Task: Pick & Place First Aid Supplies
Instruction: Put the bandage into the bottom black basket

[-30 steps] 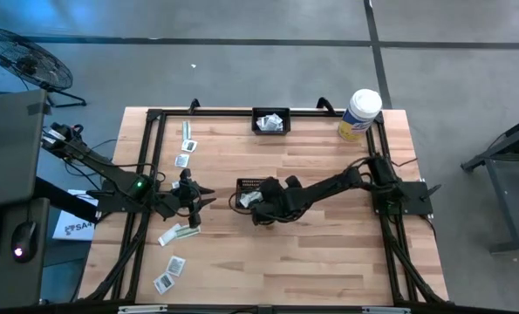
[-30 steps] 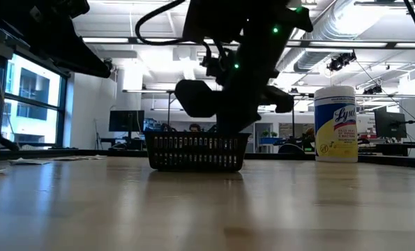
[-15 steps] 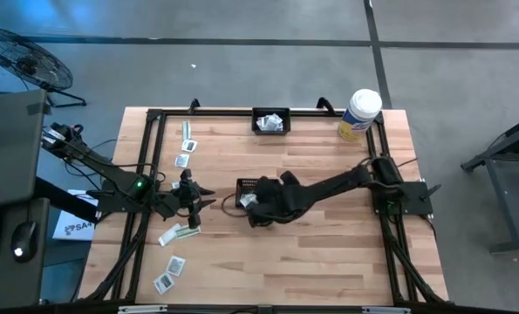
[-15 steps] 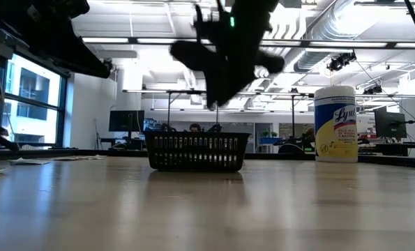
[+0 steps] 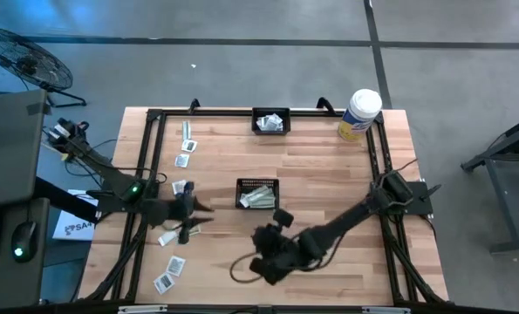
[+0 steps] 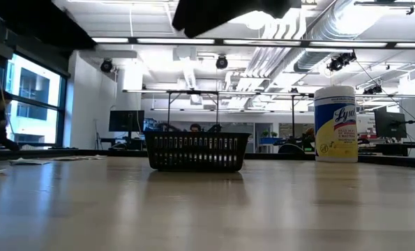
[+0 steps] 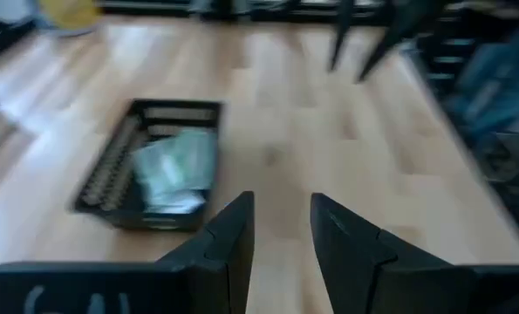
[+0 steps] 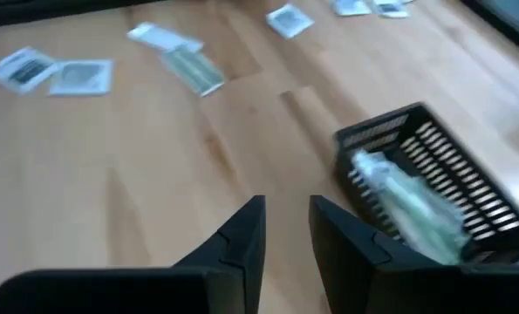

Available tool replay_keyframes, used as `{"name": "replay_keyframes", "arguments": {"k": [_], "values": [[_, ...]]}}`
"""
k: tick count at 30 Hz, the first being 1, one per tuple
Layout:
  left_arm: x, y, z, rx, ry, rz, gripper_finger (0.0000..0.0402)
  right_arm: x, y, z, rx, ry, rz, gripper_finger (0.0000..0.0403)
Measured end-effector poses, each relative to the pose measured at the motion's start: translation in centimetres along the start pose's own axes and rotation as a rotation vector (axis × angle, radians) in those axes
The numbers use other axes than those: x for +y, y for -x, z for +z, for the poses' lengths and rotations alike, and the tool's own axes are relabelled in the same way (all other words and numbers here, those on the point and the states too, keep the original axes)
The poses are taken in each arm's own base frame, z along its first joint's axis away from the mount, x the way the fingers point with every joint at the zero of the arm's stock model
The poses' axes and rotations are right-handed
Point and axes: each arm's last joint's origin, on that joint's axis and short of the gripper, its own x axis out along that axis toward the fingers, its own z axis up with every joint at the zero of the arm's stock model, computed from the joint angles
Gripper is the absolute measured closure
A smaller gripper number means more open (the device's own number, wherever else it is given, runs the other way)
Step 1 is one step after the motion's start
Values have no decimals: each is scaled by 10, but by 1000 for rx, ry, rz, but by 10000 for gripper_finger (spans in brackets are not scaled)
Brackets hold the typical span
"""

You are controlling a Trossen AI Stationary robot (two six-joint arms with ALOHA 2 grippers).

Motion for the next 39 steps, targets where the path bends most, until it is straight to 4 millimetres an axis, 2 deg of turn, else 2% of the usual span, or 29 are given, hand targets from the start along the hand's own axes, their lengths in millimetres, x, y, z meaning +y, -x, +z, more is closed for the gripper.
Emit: {"name": "replay_keyframes", "arguments": {"k": [5,7,9,14,18,29,33,39], "values": [[-30,23,-11,57,-65,-203,289,13,16,-12,-7,46,38,319],[-36,30,-20,121,-103,-268,289,16,20,-15,-6,56,48,320],[-38,36,-28,212,-63,-309,289,18,23,-17,-17,71,45,320],[-31,40,-48,473,129,-245,289,19,26,-18,-57,106,11,320],[-22,38,-63,591,80,-96,289,19,26,-18,-61,115,5,320],[-17,2,-89,711,-31,157,289,20,27,-18,-56,122,21,320],[-23,-16,-93,695,-69,116,289,22,28,-19,-48,118,45,320],[-36,-47,-98,549,-151,61,289,27,24,-22,-12,157,103,320]]}}
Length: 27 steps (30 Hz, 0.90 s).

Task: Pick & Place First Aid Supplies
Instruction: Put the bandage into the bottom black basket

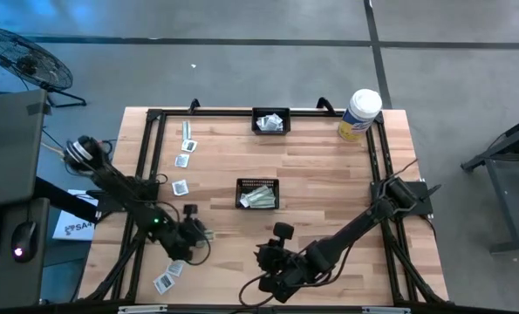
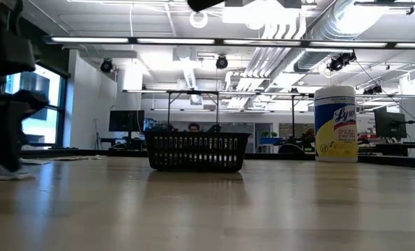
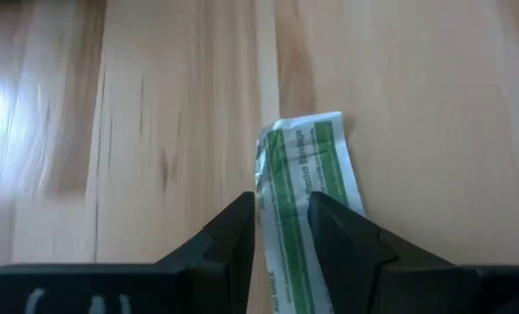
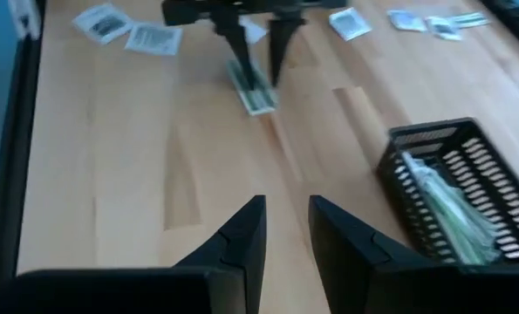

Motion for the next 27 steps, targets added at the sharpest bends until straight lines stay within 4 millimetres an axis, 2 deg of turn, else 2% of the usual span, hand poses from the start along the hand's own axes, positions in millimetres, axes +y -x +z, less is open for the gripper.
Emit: {"name": "replay_keyframes", "arguments": {"k": [3,8,16,21,24,27], "values": [[-4,-18,7,-70,-2,11,289,2,-11,-2,23,-4,31,320],[-6,-43,20,-197,40,-7,289,-2,-38,-6,64,-183,15,320],[7,-65,44,-291,111,56,289,-14,-89,-26,219,-389,-19,307],[10,-63,54,-299,86,67,289,-29,-111,-24,205,-358,-63,255],[10,-50,59,-314,82,39,289,-38,-118,-19,189,-388,-93,226],[7,-33,62,-339,74,22,289,-44,-124,-15,175,-361,-89,216]]}}
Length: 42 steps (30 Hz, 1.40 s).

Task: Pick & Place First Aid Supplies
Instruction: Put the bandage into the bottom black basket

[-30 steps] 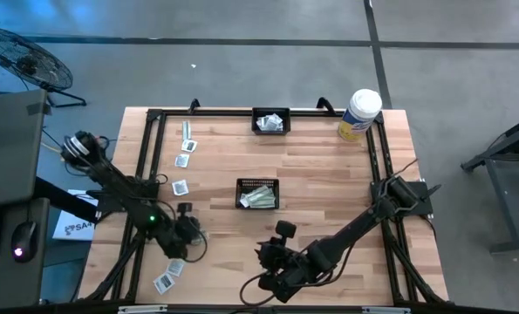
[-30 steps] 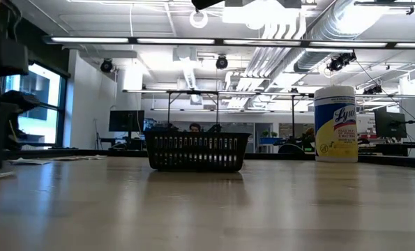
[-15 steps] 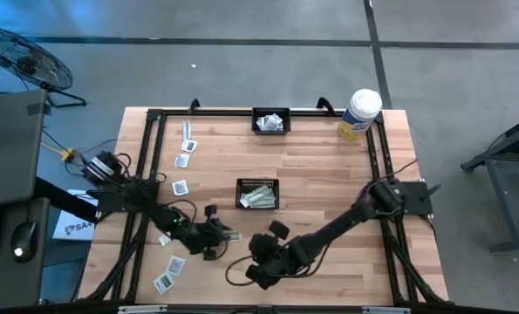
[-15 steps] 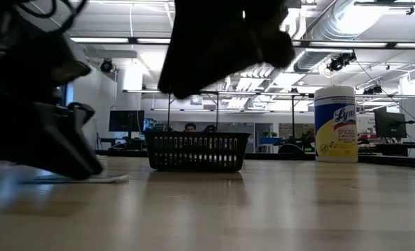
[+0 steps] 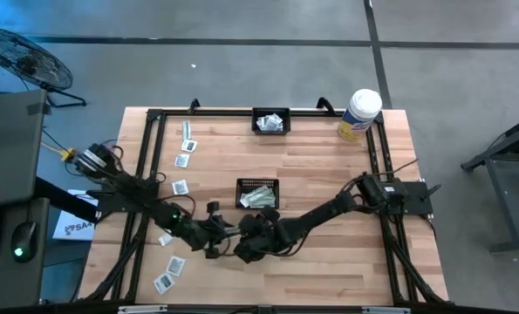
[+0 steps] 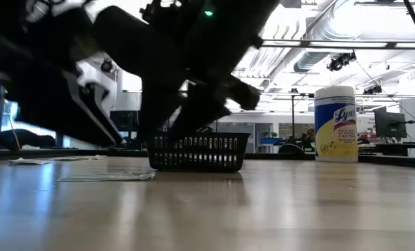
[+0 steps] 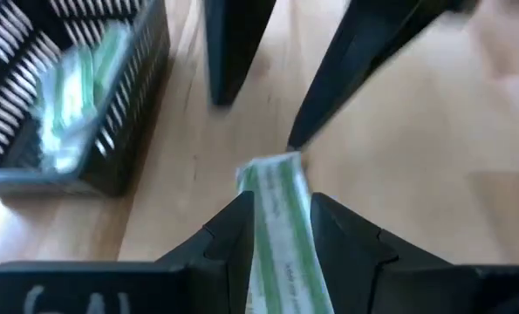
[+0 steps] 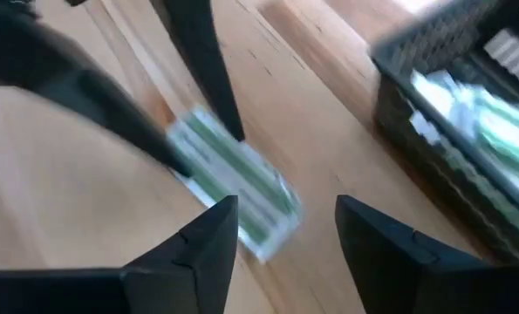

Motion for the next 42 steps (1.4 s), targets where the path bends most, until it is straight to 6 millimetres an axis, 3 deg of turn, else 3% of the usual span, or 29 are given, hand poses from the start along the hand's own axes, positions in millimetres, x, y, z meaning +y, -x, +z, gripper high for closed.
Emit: {"name": "replay_keyframes", "arguments": {"k": [4,10,14,18,23,28,34,39,42], "values": [[1,22,11,-52,-62,53,289,1,-17,-6,-22,40,-16,223],[18,45,17,-42,-109,224,289,2,-26,-15,-51,62,-52,241],[25,52,22,-96,-47,322,289,2,-34,-22,-39,90,-64,255],[23,52,21,-87,-45,295,289,2,-40,-25,-21,98,-60,274],[25,52,16,-42,-47,302,289,2,-40,-27,-15,104,-64,317],[31,61,9,18,-43,336,289,0,-39,-29,26,62,-60,387],[37,82,1,14,-16,418,289,-6,-15,-15,68,53,-50,392],[38,87,-2,21,10,428,289,-22,34,31,-54,-18,-113,396],[38,87,-2,20,14,428,289,-43,43,49,-68,-23,-202,399]]}}
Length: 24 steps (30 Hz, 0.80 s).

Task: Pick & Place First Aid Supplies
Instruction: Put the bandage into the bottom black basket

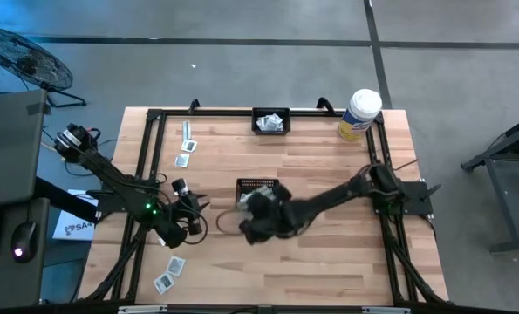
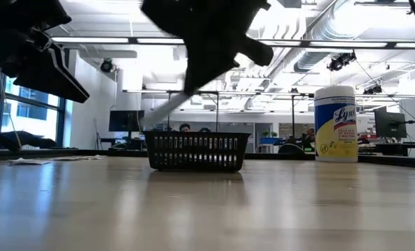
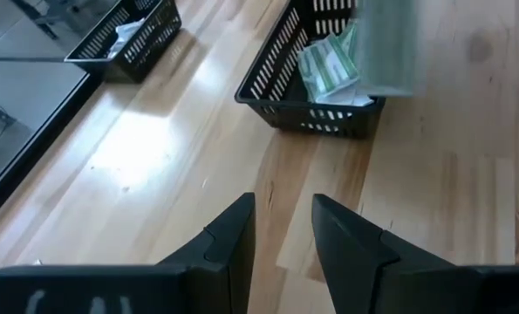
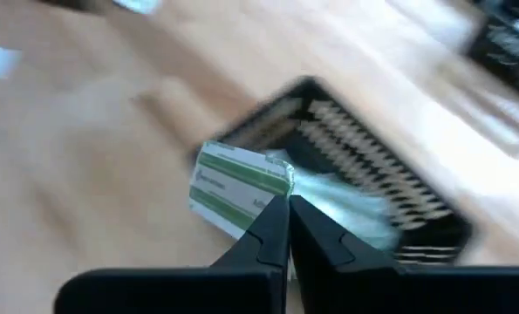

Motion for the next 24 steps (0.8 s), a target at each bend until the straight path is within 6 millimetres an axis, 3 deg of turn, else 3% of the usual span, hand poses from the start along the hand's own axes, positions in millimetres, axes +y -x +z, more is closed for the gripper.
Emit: {"name": "replay_keyframes", "arguments": {"k": [4,10,15,21,24], "values": [[0,0,0,0,1,-1,289,-22,-11,13,32,-3,-97,399],[0,0,0,0,0,-2,289,-29,-37,13,92,-142,-133,401],[-1,0,0,2,5,-8,289,-32,-41,15,117,-210,-127,379],[-3,2,4,23,21,-52,289,-33,-41,15,117,-210,-133,325],[-6,13,14,70,34,-157,289,-35,-27,21,100,-183,-124,301]]}}
